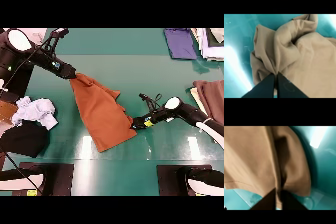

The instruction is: Fold the shirts.

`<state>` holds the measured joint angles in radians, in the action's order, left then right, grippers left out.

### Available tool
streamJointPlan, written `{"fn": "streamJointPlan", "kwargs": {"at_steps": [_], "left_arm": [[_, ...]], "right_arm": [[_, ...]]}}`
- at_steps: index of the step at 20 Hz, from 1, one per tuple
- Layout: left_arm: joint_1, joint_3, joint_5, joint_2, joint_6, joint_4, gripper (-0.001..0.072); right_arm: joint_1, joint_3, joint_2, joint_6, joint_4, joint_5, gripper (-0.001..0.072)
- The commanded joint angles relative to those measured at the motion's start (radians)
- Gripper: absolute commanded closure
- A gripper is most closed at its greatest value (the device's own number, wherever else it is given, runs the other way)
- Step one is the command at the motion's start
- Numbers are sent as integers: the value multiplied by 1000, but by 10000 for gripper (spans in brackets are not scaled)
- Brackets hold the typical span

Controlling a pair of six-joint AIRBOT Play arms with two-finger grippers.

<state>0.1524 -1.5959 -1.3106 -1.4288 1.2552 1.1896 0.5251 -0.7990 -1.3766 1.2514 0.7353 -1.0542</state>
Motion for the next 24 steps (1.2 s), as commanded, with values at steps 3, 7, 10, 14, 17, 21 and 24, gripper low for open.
{"fn": "streamJointPlan", "kwargs": {"at_steps": [3,7,10,14,17,21,24], "left_arm": [[-2,-3,12,31,16,10,682],[-2,-95,95,186,32,47,682],[-1,-192,95,320,58,37,681],[-1,-277,96,476,58,-12,682],[-1,-320,92,533,57,-114,682],[-1,-331,27,520,54,-213,682],[7,-286,-98,427,56,-214,682]], "right_arm": [[9,-134,-4,12,90,-103,697],[-84,-355,163,137,297,-172,696],[-193,-553,298,162,354,-176,697],[-324,-797,408,162,366,-177,697],[-383,-920,429,162,365,-206,697],[-387,-1051,346,164,355,-355,697],[-324,-1043,235,165,357,-524,697]]}}
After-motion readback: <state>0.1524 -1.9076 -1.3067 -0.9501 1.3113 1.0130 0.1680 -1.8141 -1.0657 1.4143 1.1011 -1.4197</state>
